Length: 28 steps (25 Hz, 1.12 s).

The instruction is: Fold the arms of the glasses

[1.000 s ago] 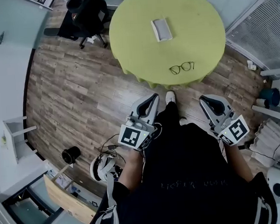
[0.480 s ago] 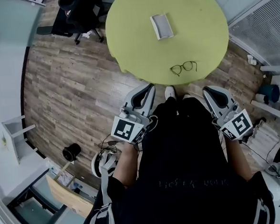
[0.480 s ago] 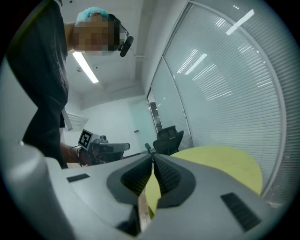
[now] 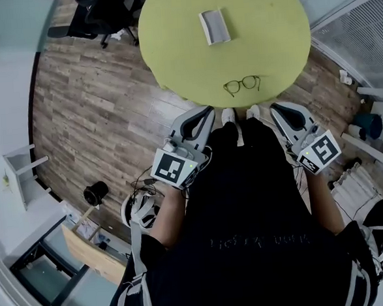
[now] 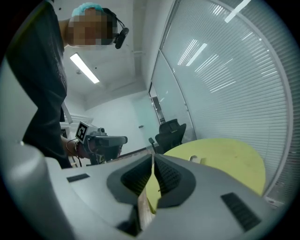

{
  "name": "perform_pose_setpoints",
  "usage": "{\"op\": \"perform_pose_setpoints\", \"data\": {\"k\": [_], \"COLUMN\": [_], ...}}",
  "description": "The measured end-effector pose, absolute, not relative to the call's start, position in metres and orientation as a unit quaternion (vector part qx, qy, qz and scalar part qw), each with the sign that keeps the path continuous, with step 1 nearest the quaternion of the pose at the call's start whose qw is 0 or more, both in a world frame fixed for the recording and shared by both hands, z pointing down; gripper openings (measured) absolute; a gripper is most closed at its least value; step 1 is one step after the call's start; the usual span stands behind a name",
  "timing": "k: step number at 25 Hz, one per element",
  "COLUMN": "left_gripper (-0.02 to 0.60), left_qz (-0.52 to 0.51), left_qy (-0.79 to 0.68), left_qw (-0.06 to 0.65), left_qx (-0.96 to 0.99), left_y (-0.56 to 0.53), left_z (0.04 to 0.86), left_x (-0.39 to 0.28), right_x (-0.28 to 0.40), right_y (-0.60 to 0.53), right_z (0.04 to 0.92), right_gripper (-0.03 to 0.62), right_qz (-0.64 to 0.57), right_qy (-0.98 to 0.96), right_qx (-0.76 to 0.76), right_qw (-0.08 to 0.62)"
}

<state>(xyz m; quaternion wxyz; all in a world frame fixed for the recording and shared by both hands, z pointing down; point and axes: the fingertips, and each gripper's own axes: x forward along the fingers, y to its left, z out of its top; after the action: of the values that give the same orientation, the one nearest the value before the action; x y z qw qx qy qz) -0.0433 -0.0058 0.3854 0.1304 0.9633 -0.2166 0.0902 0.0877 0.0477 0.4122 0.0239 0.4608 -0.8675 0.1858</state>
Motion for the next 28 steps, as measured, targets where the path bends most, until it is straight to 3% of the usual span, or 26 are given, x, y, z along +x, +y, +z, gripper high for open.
{"op": "perform_pose_setpoints", "data": {"k": [9,28], "left_gripper": [0.018,0.02], "left_qz": [0.095,0.119], "left_qy": [-0.232,-0.239], "left_qw": [0.133,0.13], "left_qx": [0.959,0.955], "left_y": [-0.003,-0.003], "left_z": [0.392,0.436], "left_x": [-0.032,-0.028], "right_x": [0.099,0.1], "right_y": [0.041,0.019], "right_z": [0.437,0.539], "right_gripper": [0.033,0.034], "right_qz": [0.156,0.096], "right_qy": [-0.887,-0.89], "right_qx": [0.428,0.313], "right_qw": [0.079,0.316]}}
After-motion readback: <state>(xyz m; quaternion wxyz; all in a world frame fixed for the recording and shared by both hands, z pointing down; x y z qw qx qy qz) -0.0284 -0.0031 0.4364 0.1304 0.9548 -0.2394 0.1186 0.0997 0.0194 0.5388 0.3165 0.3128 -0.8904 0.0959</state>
